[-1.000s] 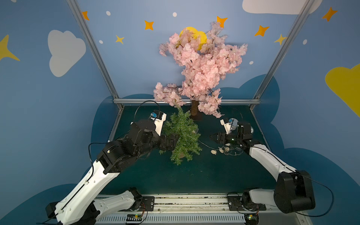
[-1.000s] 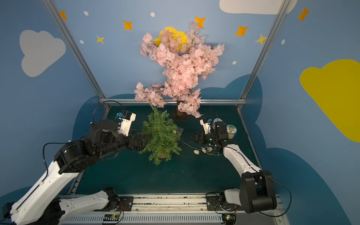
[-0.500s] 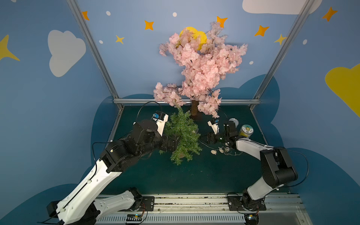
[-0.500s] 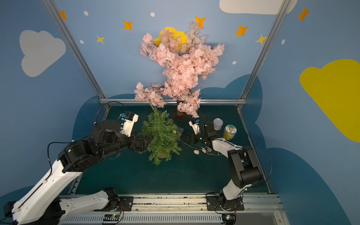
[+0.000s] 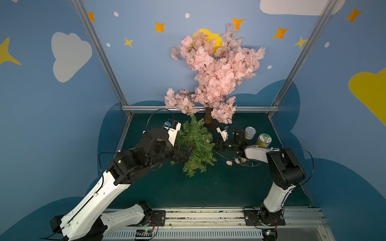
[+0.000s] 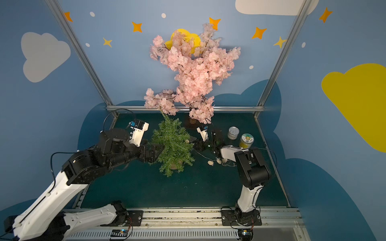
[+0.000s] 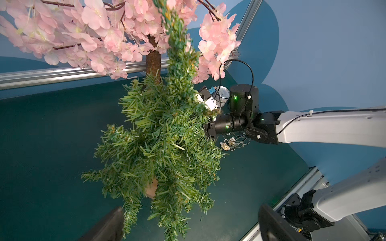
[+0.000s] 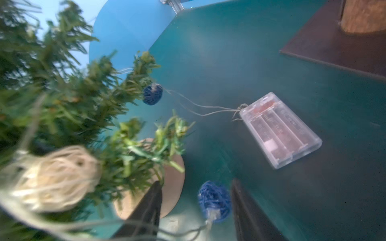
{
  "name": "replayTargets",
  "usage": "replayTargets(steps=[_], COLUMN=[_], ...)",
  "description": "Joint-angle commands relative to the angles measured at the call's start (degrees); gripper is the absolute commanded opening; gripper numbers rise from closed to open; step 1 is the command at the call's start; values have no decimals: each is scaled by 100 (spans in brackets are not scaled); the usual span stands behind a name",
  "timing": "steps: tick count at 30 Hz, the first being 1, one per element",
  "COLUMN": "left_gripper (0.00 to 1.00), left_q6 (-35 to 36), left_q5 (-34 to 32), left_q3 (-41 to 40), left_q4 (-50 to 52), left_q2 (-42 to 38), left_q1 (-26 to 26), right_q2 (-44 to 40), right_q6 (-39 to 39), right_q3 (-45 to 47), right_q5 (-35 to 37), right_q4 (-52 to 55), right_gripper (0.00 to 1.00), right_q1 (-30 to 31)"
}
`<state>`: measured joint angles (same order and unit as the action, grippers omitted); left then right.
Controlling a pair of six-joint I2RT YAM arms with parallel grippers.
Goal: Remove string lights from the small christmas tree
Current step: Remove the light string from the Christmas tree.
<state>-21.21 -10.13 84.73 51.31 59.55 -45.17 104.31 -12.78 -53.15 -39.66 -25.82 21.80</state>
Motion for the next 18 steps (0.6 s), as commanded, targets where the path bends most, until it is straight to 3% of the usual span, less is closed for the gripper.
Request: replayTargets(steps=[1,6,18], left_gripper=[100,99,99], left_q6=[165,262,376], left_q5=[5,-58,-103], left_q3=[26,26,-19], left_q4=[-121,-71,-86], left_q2=[-116,-125,-10], left_q1=[-20,-10,-10], right_q2=[63,21,-649], right_q6=[-501,-584,-209], right_q3=[177,202,15], right_q5=[121,145,203], right_q4=[-1019,-1189,-334], right_gripper=[22,0,0], right_q1=[-9,1,-3])
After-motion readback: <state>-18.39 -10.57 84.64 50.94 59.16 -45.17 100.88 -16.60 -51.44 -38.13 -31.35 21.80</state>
